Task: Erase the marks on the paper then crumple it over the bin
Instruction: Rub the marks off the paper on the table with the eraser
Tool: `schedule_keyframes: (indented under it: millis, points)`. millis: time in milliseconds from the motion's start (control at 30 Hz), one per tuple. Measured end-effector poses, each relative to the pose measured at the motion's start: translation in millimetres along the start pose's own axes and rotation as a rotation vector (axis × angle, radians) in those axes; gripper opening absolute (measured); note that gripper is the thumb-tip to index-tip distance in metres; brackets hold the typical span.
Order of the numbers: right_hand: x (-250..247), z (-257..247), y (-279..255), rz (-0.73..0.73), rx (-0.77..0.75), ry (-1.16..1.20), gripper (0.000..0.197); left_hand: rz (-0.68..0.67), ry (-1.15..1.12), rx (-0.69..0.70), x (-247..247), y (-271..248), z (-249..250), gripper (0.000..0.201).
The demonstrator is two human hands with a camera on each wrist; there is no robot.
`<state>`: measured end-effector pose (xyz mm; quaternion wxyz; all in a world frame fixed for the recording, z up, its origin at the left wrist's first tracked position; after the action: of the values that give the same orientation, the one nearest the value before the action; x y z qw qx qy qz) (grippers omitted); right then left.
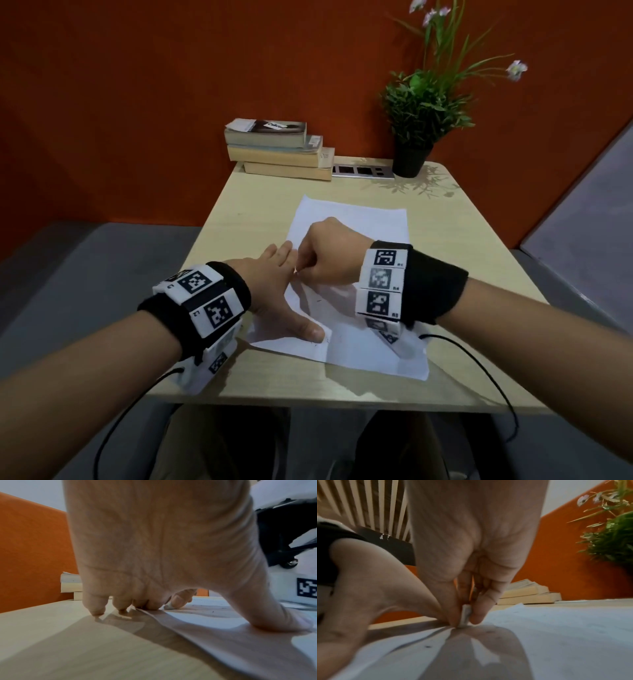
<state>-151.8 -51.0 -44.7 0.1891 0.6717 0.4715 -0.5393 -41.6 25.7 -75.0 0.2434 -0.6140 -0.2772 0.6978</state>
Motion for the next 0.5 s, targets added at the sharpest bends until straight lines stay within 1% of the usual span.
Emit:
schedule_keyframes:
  millis: [67, 200, 267, 333, 367, 433, 500]
  points:
    - [-8, 17, 1, 0.011, 0.039, -0.026, 0.009, -0.008, 0.016, -0.013, 1, -1, 1, 0.158]
    - [-38, 75, 5, 0.124, 0.247, 0.027, 0.007, -0.015, 0.019, -0.02, 1, -5, 4, 0.155]
    - [-44, 85, 8, 0.138, 0.293, 0.036, 0.006, -0.018, 0.013, -0.022, 0, -7, 4, 0.154]
    - [-43, 78, 8, 0.161, 0.282, 0.05, 0.007, -0.017, 0.015, -0.023, -2, -8, 4, 0.155]
    - [-38, 68, 5, 0.16, 0.25, 0.079, 0.008, -0.016, 0.016, -0.024, -3, -9, 5, 0.155]
    - [-21, 41, -4, 0.1, 0.149, 0.104, 0.007, -0.011, 0.014, -0.025, -2, -8, 5, 0.155]
    - [-4, 19, -17, 0.014, 0.051, 0.062, 0.007, -0.009, 0.02, -0.028, -1, -7, 5, 0.155]
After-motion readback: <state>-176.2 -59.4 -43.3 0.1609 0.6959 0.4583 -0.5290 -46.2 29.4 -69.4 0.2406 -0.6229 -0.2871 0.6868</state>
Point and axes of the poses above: each hand's wrist, its own y-axis towards the middle knuckle, its own x-axis out of the palm, z = x × y, the point moved 3 cm from there along y, towards the middle knuckle, and after that the axes turned 11 degrees about -z, right-handed, at the moved point
